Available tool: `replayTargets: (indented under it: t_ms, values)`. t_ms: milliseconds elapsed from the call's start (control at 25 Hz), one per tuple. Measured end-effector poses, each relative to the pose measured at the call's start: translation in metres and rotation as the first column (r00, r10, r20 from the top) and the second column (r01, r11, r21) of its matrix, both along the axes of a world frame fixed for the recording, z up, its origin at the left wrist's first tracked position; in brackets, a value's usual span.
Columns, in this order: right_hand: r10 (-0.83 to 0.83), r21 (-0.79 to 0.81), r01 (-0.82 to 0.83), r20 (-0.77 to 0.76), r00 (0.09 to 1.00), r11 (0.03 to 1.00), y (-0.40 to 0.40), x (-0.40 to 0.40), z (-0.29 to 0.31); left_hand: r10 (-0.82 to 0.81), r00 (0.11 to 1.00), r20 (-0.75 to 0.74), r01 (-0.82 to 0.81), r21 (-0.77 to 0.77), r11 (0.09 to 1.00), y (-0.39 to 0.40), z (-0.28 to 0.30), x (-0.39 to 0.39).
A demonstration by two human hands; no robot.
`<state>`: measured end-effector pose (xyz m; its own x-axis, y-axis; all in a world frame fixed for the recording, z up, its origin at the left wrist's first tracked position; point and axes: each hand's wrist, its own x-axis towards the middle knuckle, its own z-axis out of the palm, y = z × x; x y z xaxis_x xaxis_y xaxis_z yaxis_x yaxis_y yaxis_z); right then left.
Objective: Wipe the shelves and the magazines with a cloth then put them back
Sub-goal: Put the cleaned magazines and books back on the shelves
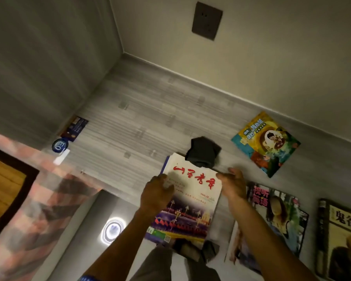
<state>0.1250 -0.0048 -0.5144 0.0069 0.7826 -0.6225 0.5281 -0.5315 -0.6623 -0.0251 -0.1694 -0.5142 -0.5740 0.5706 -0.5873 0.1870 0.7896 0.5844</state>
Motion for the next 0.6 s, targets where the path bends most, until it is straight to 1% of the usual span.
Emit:
replayTargets:
  t_ms: [40, 80, 120, 160, 200, 280, 360, 400, 480, 520, 600]
  values:
    - [0.091, -0.005, -0.091, 0.150, 0.984, 0.996, -0.006, 0.006, -0.004, -0.089, 0.987, -0.130, 0.073, -0.125, 0.989, -0.014, -0.011, -0.003]
    - [0.156, -0.077, -0.143, 0.202, 0.967, 0.987, -0.020, 0.015, -0.011, -0.125, 0.980, -0.153, 0.094, -0.194, 0.977, -0.028, -0.021, -0.002]
    - [0.181, -0.178, -0.152, 0.161, 0.970, 0.972, -0.040, 0.023, -0.015, -0.128, 0.983, -0.128, 0.100, -0.205, 0.974, -0.038, -0.030, 0.003]
    - [0.179, -0.274, -0.144, 0.108, 0.978, 0.951, -0.060, 0.034, -0.028, -0.122, 0.986, -0.114, 0.101, -0.177, 0.979, -0.044, -0.035, 0.009]
    - [0.179, -0.288, -0.153, 0.067, 0.982, 0.945, -0.077, 0.043, -0.038, -0.119, 0.986, -0.116, 0.102, -0.145, 0.984, -0.047, -0.039, 0.014]
    - [0.179, -0.219, -0.164, 0.053, 0.982, 0.962, -0.096, 0.057, -0.051, -0.144, 0.980, -0.137, 0.130, -0.110, 0.985, -0.048, -0.043, 0.023]
    - [0.089, -0.209, -0.084, 0.014, 0.996, 0.974, -0.098, 0.066, -0.053, -0.184, 0.970, -0.161, 0.166, -0.123, 0.978, -0.050, -0.045, 0.029]
    - [0.066, -0.183, -0.062, 0.013, 0.998, 0.981, -0.095, 0.071, -0.050, -0.202, 0.966, -0.164, 0.182, -0.130, 0.975, -0.050, -0.046, 0.033]
    - [0.060, -0.102, -0.051, 0.087, 0.994, 0.993, -0.089, 0.089, -0.050, -0.258, 0.951, -0.172, 0.237, -0.132, 0.963, -0.051, -0.044, 0.041]
    - [0.044, -0.079, -0.036, 0.095, 0.995, 0.996, -0.084, 0.097, -0.050, -0.281, 0.944, -0.175, 0.261, -0.129, 0.957, -0.052, -0.045, 0.045]
    - [-0.009, -0.072, 0.013, 0.049, 0.999, 0.997, -0.079, 0.108, -0.043, -0.313, 0.930, -0.193, 0.294, -0.124, 0.948, -0.058, -0.049, 0.051]
